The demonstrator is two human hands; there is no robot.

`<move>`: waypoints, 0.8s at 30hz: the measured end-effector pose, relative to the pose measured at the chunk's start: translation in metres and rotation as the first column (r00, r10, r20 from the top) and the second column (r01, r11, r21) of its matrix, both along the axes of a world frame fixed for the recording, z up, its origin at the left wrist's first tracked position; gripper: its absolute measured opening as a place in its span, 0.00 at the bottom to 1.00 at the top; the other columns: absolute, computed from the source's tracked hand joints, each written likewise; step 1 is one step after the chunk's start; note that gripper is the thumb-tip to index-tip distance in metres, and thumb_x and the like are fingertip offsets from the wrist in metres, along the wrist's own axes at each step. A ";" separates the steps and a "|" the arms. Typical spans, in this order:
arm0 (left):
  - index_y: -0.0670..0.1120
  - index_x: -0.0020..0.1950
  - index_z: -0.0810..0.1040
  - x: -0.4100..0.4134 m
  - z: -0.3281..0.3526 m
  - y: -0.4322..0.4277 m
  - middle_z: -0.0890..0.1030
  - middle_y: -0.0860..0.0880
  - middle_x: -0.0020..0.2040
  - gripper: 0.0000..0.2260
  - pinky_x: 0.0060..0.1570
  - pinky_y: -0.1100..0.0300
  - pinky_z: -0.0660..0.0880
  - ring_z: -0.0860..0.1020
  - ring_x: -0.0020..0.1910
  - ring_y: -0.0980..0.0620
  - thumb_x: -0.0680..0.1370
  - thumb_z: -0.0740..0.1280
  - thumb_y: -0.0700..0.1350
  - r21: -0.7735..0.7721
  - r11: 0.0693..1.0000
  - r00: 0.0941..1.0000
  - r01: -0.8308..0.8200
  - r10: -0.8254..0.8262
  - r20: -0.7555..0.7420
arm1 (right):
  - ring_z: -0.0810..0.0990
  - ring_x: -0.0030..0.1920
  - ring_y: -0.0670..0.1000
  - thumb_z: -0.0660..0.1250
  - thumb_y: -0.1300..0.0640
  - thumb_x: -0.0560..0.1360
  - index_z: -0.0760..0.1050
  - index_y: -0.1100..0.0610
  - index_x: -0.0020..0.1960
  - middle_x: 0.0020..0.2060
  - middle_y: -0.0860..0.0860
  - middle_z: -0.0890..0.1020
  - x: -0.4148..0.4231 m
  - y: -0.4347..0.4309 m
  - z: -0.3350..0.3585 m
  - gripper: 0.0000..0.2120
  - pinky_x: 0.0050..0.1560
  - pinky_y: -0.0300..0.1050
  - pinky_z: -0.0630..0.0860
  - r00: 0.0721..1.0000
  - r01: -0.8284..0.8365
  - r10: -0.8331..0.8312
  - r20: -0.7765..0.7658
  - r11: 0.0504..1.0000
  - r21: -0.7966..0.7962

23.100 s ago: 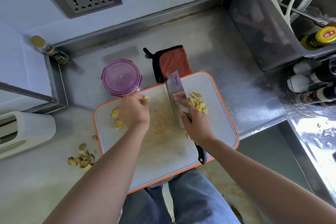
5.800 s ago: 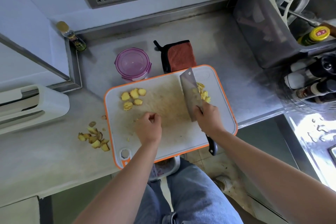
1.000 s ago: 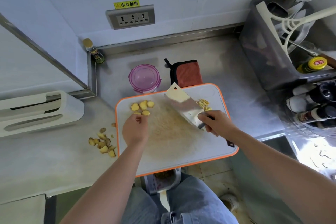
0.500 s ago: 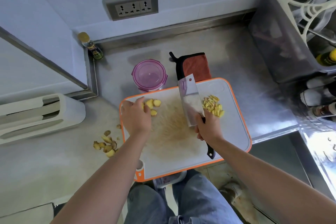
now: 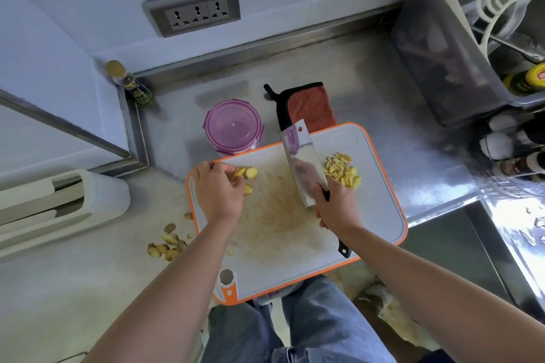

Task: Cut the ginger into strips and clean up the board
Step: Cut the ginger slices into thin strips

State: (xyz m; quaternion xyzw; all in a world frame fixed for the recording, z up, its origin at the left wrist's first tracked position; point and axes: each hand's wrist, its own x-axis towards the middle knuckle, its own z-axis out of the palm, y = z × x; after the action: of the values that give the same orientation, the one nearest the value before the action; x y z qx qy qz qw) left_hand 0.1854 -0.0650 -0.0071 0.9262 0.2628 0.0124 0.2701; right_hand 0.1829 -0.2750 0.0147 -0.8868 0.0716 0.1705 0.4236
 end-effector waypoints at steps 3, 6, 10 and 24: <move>0.42 0.48 0.80 -0.007 0.005 0.001 0.78 0.43 0.47 0.07 0.46 0.62 0.62 0.73 0.51 0.42 0.71 0.73 0.40 -0.026 0.999 0.991 -0.027 0.030 0.131 | 0.73 0.20 0.51 0.57 0.59 0.81 0.67 0.39 0.40 0.25 0.49 0.76 0.000 0.000 0.003 0.17 0.20 0.39 0.68 1.000 -0.018 0.018 -0.011 1.000 0.002; 0.44 0.47 0.80 -0.014 0.009 -0.007 0.80 0.48 0.42 0.06 0.42 0.63 0.67 0.76 0.41 0.49 0.72 0.73 0.41 -0.199 0.980 0.977 -0.023 0.064 0.204 | 0.74 0.21 0.46 0.57 0.57 0.81 0.74 0.47 0.57 0.29 0.56 0.78 0.001 -0.004 0.001 0.10 0.20 0.39 0.70 0.998 -0.006 0.009 -0.068 0.999 0.047; 0.48 0.45 0.80 -0.024 0.010 -0.035 0.80 0.56 0.37 0.07 0.36 0.67 0.71 0.75 0.33 0.59 0.72 0.75 0.46 -0.415 0.904 0.990 0.100 -0.049 0.131 | 0.76 0.21 0.54 0.57 0.56 0.81 0.75 0.56 0.51 0.28 0.57 0.80 -0.006 -0.015 0.003 0.08 0.21 0.46 0.73 0.996 -0.022 0.028 -0.080 0.998 0.065; 0.48 0.48 0.82 -0.055 -0.013 -0.082 0.83 0.50 0.42 0.06 0.38 0.55 0.75 0.80 0.41 0.49 0.75 0.71 0.49 -0.180 0.979 0.994 0.095 -0.102 -0.028 | 0.76 0.21 0.48 0.56 0.52 0.81 0.74 0.56 0.50 0.26 0.50 0.80 -0.043 -0.038 -0.002 0.11 0.27 0.46 0.77 0.992 -0.122 0.123 -0.002 0.975 -0.188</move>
State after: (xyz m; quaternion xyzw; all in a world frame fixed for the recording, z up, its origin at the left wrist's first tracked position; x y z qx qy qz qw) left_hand 0.1302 -0.1473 -0.0197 0.9102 0.2215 -0.0417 0.3474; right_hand 0.1400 -0.3132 0.0125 -0.9262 0.0305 0.1845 0.3274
